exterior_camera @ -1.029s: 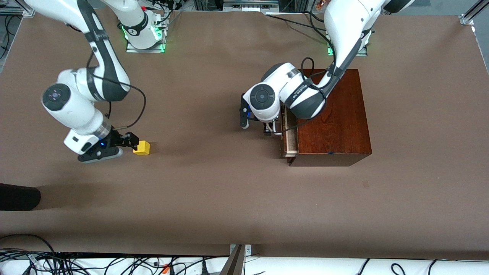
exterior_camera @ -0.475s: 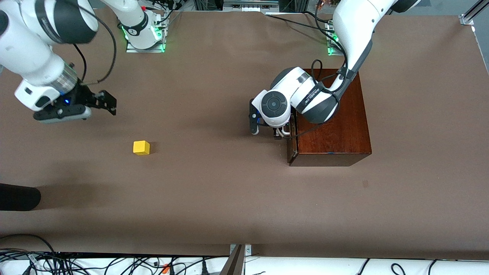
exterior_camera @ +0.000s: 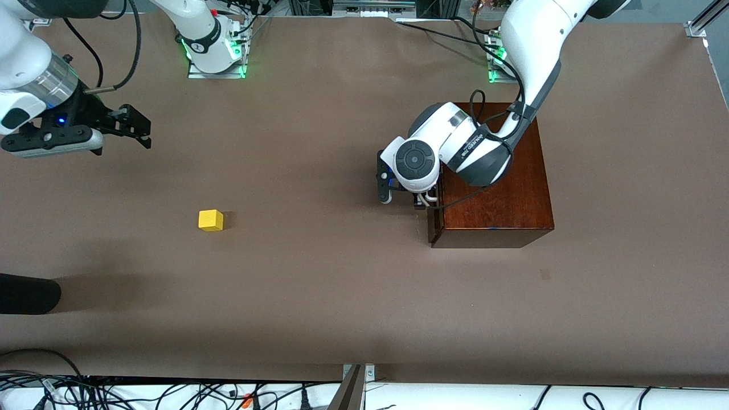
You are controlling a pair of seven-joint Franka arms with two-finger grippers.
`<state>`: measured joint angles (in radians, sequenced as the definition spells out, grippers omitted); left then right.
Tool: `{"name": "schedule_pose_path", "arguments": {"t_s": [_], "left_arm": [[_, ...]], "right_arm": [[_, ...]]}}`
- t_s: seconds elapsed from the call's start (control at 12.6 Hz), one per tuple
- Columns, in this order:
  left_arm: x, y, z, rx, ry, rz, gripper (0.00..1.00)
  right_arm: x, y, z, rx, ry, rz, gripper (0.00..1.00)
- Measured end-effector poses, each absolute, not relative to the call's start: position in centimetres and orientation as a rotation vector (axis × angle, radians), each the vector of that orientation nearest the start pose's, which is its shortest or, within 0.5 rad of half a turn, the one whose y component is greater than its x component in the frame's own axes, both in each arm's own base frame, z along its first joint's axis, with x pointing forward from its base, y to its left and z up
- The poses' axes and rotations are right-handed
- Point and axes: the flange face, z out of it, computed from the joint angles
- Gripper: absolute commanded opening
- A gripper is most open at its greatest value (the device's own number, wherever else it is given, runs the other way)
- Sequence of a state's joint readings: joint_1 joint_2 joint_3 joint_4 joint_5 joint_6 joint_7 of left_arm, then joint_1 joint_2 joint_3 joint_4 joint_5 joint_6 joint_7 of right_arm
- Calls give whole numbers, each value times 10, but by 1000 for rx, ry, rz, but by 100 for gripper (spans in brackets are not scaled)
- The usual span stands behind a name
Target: Open drawer, take yellow block, close drawer
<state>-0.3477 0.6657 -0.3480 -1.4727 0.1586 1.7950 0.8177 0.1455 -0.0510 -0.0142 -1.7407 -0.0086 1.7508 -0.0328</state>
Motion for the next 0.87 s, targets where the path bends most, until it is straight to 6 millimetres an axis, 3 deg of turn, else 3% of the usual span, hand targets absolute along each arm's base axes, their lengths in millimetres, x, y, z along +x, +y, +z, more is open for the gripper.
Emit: {"name": "schedule_pose_path", "arguments": {"t_s": [0.16, 0.32, 0.63, 0.87], "left_arm": [[553, -395, 287, -2302, 2220, 465, 100], [557, -397, 308, -2311, 2209, 405, 100], [550, -400, 391, -2572, 1968, 294, 100], [551, -362, 464, -2752, 1636, 278, 100]], "right_arm": [[549, 69, 592, -3136, -253, -77, 100], [550, 68, 591, -3138, -248, -48, 100], [551, 68, 605, -3138, -247, -86, 100], [550, 73, 595, -3142, -263, -7, 100]]}}
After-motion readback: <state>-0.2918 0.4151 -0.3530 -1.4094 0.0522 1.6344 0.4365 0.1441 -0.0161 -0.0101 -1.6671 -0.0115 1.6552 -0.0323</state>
